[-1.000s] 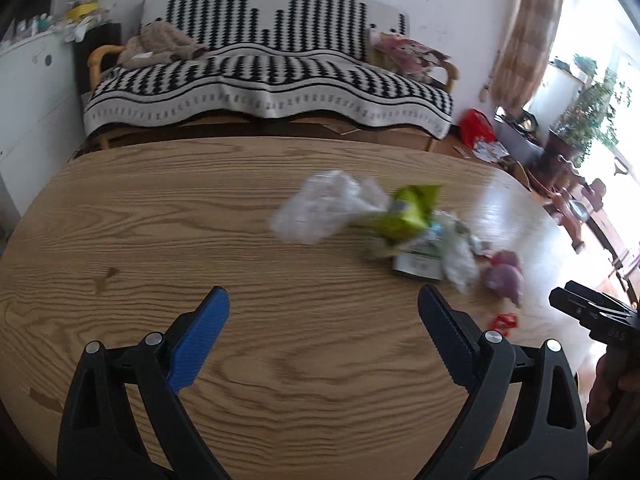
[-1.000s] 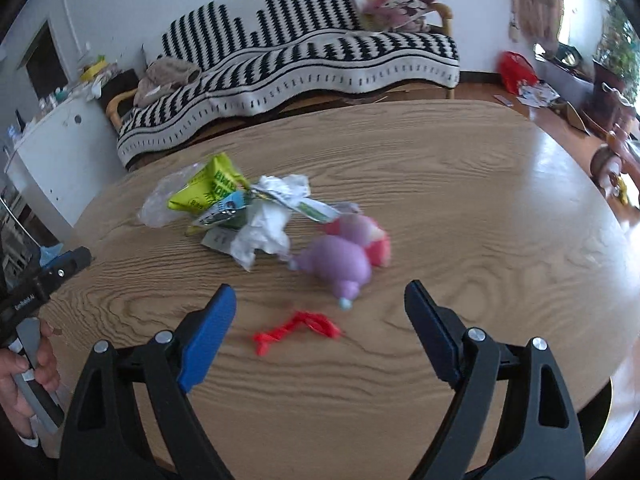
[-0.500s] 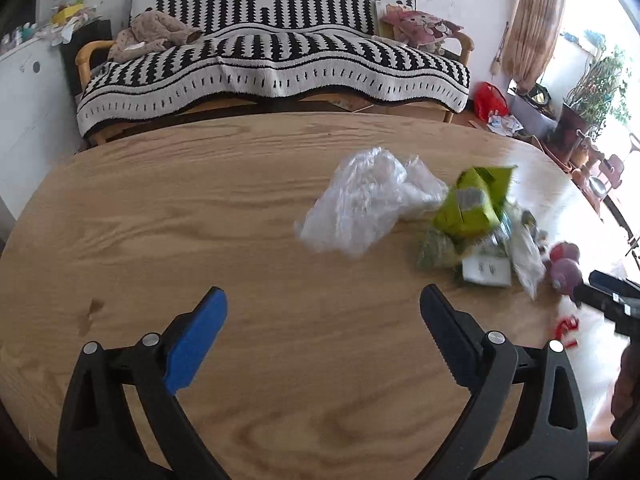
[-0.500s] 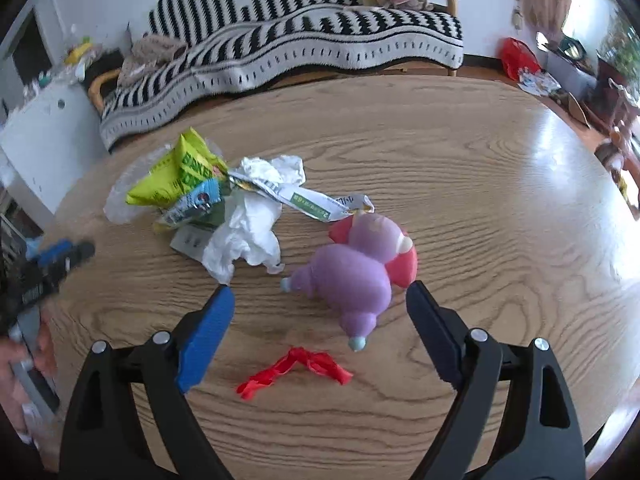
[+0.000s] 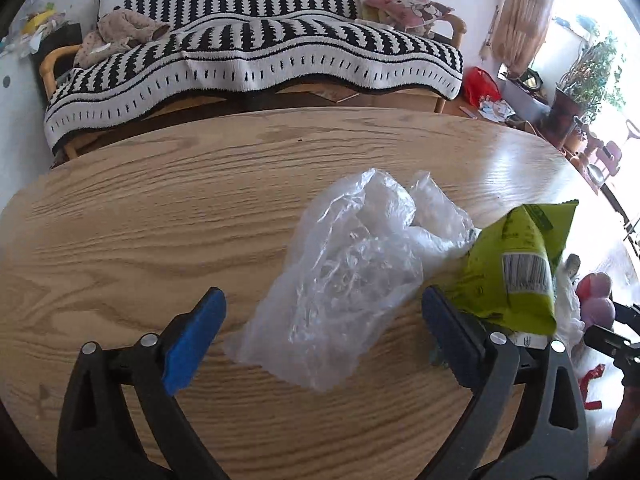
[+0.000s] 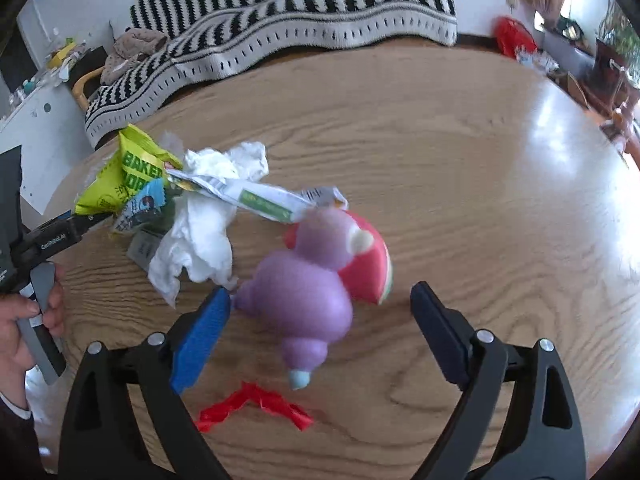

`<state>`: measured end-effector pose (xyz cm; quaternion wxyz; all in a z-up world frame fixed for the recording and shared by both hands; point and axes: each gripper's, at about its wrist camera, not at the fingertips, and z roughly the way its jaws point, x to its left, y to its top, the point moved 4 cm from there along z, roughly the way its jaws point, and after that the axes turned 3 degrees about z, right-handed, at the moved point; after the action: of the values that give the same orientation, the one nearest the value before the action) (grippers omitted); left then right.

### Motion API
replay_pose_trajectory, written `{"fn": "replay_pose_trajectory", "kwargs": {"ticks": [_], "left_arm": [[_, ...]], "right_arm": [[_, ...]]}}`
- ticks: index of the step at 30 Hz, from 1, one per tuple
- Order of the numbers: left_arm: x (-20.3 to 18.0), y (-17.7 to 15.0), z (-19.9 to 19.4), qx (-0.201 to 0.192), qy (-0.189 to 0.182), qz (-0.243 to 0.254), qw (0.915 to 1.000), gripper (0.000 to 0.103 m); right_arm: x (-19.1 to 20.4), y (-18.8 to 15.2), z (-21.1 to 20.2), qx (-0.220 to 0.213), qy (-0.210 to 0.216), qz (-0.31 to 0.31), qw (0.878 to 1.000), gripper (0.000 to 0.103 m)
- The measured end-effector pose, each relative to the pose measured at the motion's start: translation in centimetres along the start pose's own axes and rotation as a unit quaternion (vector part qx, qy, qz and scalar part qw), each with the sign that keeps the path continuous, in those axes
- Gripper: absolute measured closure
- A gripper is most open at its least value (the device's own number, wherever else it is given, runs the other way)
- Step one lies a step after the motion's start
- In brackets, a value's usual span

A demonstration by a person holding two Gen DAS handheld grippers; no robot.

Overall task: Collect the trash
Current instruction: 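Grasp the purple toy with the right gripper while the left gripper grasps the clear plastic bag, then carry the toy and plastic bag to the bin and open both grippers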

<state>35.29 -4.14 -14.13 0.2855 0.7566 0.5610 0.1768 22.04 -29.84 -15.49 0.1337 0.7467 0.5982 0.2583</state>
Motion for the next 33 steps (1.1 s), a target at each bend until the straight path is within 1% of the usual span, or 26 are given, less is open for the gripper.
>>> {"fn": "replay_pose_trajectory", "kwargs": {"ticks": [1,2,3,4,5,7,11,15,19,22,23,26,29,31,33], "left_arm": [[-0.1,0.0,-0.1,-0.003,-0.005,-0.001,1.0,0.022],[-0.2,-0.1,-0.2,0.0,-0.014,-0.005,0.9999,0.052],[-0.1,-0.2,-0.2,0.01,-0.019,-0.012,0.9997,0.065],[0.0,-0.3,-0.2,0.014,-0.019,-0.016,0.9996,0.078],[0.1,-0.6,-0.6,0.013,-0.018,-0.021,0.9995,0.087],[0.3,-1.0,-1.5,0.008,-0.013,-0.022,0.9996,0.094],[1.1,-1.8,-4.5,-0.009,0.008,-0.031,0.9994,0.096],[1.8,-1.7,-8.5,-0.038,0.018,-0.05,0.9979,0.096],[0.6,-1.6,-12.6,-0.069,0.025,-0.052,0.996,0.096],[-3.0,-1.7,-14.6,-0.085,0.014,-0.038,0.9956,0.096],[-4.2,-1.9,-14.9,-0.086,0.008,-0.031,0.9958,0.096],[-9.4,-2.2,-15.6,-0.085,-0.02,-0.004,0.9962,0.096],[-16.1,-2.4,-15.8,-0.085,-0.072,0.025,0.9935,0.096],[-20.0,-2.8,-15.9,-0.084,-0.09,0.057,0.9908,0.096],[-25.5,-3.7,-15.8,-0.078,-0.123,0.092,0.9851,0.096]], "right_arm": [[0.3,0.1,0.0,-0.004,-0.003,-0.011,1.0,0.032],[0.4,0.1,-0.1,-0.007,-0.005,-0.015,1.0,0.036],[0.5,0.1,-0.2,-0.007,-0.005,-0.015,1.0,0.041],[0.4,0.0,-0.4,-0.006,-0.002,-0.015,1.0,0.044],[0.3,-0.1,-0.7,-0.006,0.001,-0.014,1.0,0.048],[0.1,-0.1,-1.4,-0.013,0.002,-0.013,1.0,0.051],[-0.2,0.0,-3.6,-0.034,0.008,-0.012,0.999,0.054],[-0.7,-0.3,-6.5,-0.056,0.016,-0.012,0.998,0.054],[-2.7,-1.1,-9.4,-0.076,0.013,-0.004,0.997,0.054],[-4.7,-2.1,-11.0,-0.079,0.013,0.011,0.997,0.054],[-5.7,-2.6,-11.8,-0.082,0.007,0.015,0.997,0.054],[-8.8,-4.1,-14.2,-0.092,-0.005,0.027,0.995,0.054],[-13.4,-5.9,-17.2,-0.105,-0.028,0.049,0.993,0.054],[-17.1,-7.6,-19.7,-0.118,-0.05,0.069,0.989,0.054],[-20.0,-9.0,-21.5,-0.129,-0.068,0.087,0.986,0.054]]}}
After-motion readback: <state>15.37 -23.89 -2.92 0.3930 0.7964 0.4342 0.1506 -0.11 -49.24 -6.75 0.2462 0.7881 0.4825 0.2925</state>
